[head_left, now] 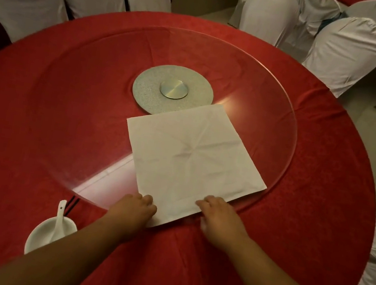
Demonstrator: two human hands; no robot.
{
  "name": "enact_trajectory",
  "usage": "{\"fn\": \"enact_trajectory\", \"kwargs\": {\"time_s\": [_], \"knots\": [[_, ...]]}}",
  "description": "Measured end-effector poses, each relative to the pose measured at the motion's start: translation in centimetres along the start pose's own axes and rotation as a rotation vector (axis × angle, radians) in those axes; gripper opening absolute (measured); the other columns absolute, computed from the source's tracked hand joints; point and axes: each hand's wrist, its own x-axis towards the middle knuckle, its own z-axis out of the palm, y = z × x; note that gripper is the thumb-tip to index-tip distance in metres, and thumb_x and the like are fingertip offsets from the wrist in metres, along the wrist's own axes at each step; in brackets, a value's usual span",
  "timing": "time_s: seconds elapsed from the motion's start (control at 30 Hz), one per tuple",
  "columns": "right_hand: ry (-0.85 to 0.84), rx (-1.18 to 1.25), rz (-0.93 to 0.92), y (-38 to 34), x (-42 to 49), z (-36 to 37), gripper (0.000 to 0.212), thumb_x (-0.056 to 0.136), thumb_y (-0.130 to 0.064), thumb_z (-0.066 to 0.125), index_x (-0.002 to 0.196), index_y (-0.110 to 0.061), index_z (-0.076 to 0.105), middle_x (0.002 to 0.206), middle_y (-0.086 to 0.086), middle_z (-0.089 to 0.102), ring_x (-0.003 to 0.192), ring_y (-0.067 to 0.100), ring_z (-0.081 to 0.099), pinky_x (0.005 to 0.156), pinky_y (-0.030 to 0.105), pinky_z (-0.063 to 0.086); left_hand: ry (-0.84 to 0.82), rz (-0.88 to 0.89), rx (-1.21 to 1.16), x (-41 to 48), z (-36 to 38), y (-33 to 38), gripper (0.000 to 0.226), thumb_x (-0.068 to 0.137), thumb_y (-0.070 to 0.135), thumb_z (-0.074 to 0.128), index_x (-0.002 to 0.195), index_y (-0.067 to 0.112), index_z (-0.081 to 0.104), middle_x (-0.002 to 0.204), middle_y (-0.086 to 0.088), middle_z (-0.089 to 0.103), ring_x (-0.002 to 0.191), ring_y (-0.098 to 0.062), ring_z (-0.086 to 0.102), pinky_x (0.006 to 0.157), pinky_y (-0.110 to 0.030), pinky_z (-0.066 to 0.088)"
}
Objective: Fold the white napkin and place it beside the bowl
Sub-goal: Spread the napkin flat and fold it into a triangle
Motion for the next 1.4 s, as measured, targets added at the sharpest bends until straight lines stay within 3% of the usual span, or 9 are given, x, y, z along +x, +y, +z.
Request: {"fn": "enact_trajectory", "kwargs": {"time_s": [0.1, 0.33, 0.47, 0.67, 0.8, 0.9, 1.03, 1.17, 1.4], "knots": [[0.009, -0.014, -0.145, -3.6, 1.2, 1.2, 0.043, 0.09, -0.03, 0.051, 0.132, -0.021, 0.055, 0.125, 0.004, 0.057, 0.112, 0.028, 0.053, 0.093, 0.044, 0.046, 0.036, 0.051, 0.032, 0.1, 0.1, -0.6, 0.024, 0.097, 0.028, 0.051, 0.118, 0.023, 0.06, 0.128, -0.002, 0.056, 0.113, -0.027, 0.054, 0.098, -0.04, 0.041], [0.102, -0.064, -0.284, -8.8, 3.1, 3.8, 0.024, 0.088, -0.029, 0.053, 0.11, -0.02, 0.055, 0.102, 0.002, 0.057, 0.093, 0.025, 0.054, 0.075, 0.04, 0.047, 0.154, 0.109, -0.085, 0.4, 1.3, -2.7, 0.026, 0.098, 0.031, 0.05, 0.124, 0.026, 0.053, 0.128, 0.002, 0.054, 0.113, -0.023, 0.052, 0.088, -0.036, 0.041], [0.206, -0.109, -0.362, -10.5, 3.4, 5.0, 0.029, 0.091, -0.024, 0.054, 0.118, -0.019, 0.046, 0.092, 0.002, 0.056, 0.082, 0.022, 0.053, 0.067, 0.038, 0.047, 0.18, 0.13, -0.146, 0.6, 1.8, -4.0, 0.025, 0.101, 0.035, 0.046, 0.124, 0.028, 0.054, 0.129, 0.003, 0.054, 0.112, -0.022, 0.053, 0.089, -0.036, 0.043], [0.238, -0.108, -0.296, -11.6, 3.3, 4.8, 0.036, 0.09, -0.024, 0.061, 0.121, -0.018, 0.044, 0.085, 0.001, 0.057, 0.075, 0.021, 0.054, 0.06, 0.038, 0.046, 0.197, 0.185, -0.205, 1.5, 2.2, -5.4, 0.028, 0.098, 0.036, 0.049, 0.125, 0.028, 0.056, 0.13, 0.004, 0.057, 0.112, -0.021, 0.052, 0.087, -0.032, 0.038], [0.243, -0.082, -0.209, -11.2, 4.3, 4.0, 0.009, 0.091, -0.028, 0.061, 0.089, -0.019, 0.059, 0.079, 0.0, 0.056, 0.072, 0.022, 0.053, 0.057, 0.037, 0.044, 0.195, 0.156, -0.227, 3.3, 2.2, -6.6, 0.044, 0.094, 0.042, 0.054, 0.137, 0.029, 0.053, 0.148, 0.004, 0.049, 0.131, -0.021, 0.048, 0.106, -0.035, 0.036], [0.265, 0.053, -0.097, -9.2, 6.3, 2.3, 0.021, 0.097, -0.035, 0.051, 0.086, -0.019, 0.06, 0.084, 0.002, 0.058, 0.078, 0.024, 0.054, 0.065, 0.041, 0.046, 0.266, 0.03, -0.258, 5.2, 1.5, -8.1, 0.046, 0.097, 0.039, 0.05, 0.141, 0.028, 0.054, 0.156, 0.0, 0.046, 0.137, -0.025, 0.048, 0.113, -0.039, 0.036], [0.282, 0.229, 0.053, -4.8, 10.9, -1.5, 0.025, 0.101, -0.035, 0.049, 0.089, -0.015, 0.059, 0.087, 0.006, 0.06, 0.084, 0.028, 0.056, 0.071, 0.046, 0.047, 0.465, -0.201, -0.371, 7.3, 0.0, -10.4, 0.055, 0.095, 0.048, 0.041, 0.134, 0.017, 0.065, 0.148, -0.012, 0.057, 0.131, -0.033, 0.056, 0.112, -0.046, 0.041], [0.278, 0.321, 0.179, 0.6, 16.6, -4.9, 0.029, 0.102, -0.036, 0.049, 0.088, -0.014, 0.062, 0.089, 0.006, 0.065, 0.083, 0.026, 0.06, 0.072, 0.04, 0.049, 0.59, -0.318, -0.415, 9.5, -0.9, -11.8, 0.068, 0.093, 0.056, 0.035, 0.137, 0.014, 0.063, 0.15, -0.016, 0.054, 0.134, -0.037, 0.053, 0.112, -0.054, 0.039], [0.284, 0.375, 0.36, 8.1, 26.8, -7.2, 0.021, 0.1, -0.035, 0.054, 0.086, -0.02, 0.059, 0.084, -0.001, 0.063, 0.08, 0.022, 0.057, 0.065, 0.03, 0.036, 0.684, -0.187, -0.337, 14.9, -0.3, -11.6, 0.064, 0.093, 0.056, 0.046, 0.144, 0.018, 0.058, 0.159, -0.011, 0.045, 0.146, -0.034, 0.042, 0.119, -0.063, 0.026]]}}
